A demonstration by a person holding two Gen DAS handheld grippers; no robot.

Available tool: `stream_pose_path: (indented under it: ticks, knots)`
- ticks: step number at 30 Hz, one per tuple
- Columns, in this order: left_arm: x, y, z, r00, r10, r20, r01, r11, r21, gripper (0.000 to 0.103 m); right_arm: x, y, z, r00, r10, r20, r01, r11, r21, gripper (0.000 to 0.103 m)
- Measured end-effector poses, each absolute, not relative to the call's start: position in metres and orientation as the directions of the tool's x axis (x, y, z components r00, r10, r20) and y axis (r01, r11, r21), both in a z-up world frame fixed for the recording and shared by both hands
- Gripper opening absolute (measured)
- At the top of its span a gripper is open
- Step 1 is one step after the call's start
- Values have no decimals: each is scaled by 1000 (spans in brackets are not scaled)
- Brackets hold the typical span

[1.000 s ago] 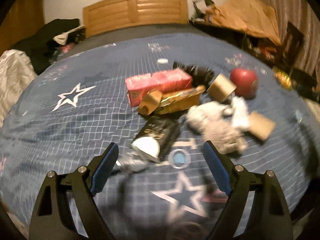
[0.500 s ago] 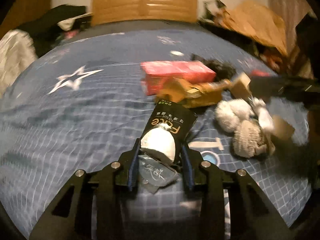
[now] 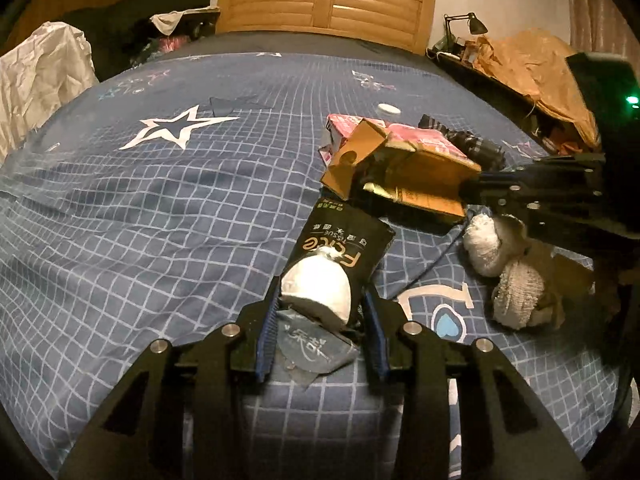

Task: Collect trash
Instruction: 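Grasp the black face-wash tube with the left tool while the right tool grasps the gold box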

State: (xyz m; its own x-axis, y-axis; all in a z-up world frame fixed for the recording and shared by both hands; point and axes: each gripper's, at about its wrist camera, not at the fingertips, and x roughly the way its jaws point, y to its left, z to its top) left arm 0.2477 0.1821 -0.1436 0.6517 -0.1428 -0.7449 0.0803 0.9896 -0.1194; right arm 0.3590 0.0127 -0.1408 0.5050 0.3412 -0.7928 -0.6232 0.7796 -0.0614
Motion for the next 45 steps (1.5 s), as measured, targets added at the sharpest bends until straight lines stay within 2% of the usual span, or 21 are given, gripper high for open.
stream_pose_path:
  ticks: [4, 10, 15, 17, 19, 22, 27, 34, 36, 38, 41, 45]
  knots:
    - [251, 181, -144, 650, -138, -747, 79, 990, -115, 37, 343, -2, -115, 544, 386, -745, -613, 789, -39, 10]
    - [255, 178, -146, 643, -121, -756, 76, 993, -94, 37, 305, -56, -42, 671, 441, -597, -542, 840, 10, 9]
    - [255, 172, -147, 640, -102, -762, 78, 995, -68, 38, 234, -146, -4, 817, 302, -491, -330, 944, 30, 9]
    - [255, 168, -146, 639, -93, -763, 77, 995, -57, 38, 201, -189, -15, 838, 194, -510, -202, 979, 40, 10]
    - [253, 165, -146, 642, -82, -762, 75, 996, -43, 38, 173, -227, -41, 818, 88, -569, -76, 996, 46, 10]
    - [250, 163, -145, 655, -65, -753, 74, 997, -21, 38, 143, -258, -84, 764, 34, -644, 25, 996, 82, 10]
    - [232, 156, -140, 680, -62, -731, 64, 998, -25, 38, 118, -260, -129, 719, 61, -693, 36, 992, 124, 10]
    - [207, 132, -138, 684, -94, -724, 81, 995, -53, 38, 118, -256, -146, 707, 132, -695, -18, 985, 169, 10]
    - [202, 122, -136, 679, -117, -724, 101, 993, -66, 38, 123, -248, -146, 716, 136, -685, -24, 985, 171, 14]
    - [201, 112, -134, 674, -138, -726, 131, 989, -66, 39, 125, -249, -143, 729, 144, -669, -39, 985, 169, 46]
    - [201, 100, -136, 664, -140, -734, 151, 987, -52, 44, 129, -249, -136, 759, 151, -633, -59, 985, 164, 50]
    - [206, 96, -144, 644, -142, -752, 158, 986, -51, 46, 147, -253, -145, 731, 181, -658, -58, 977, 205, 49]
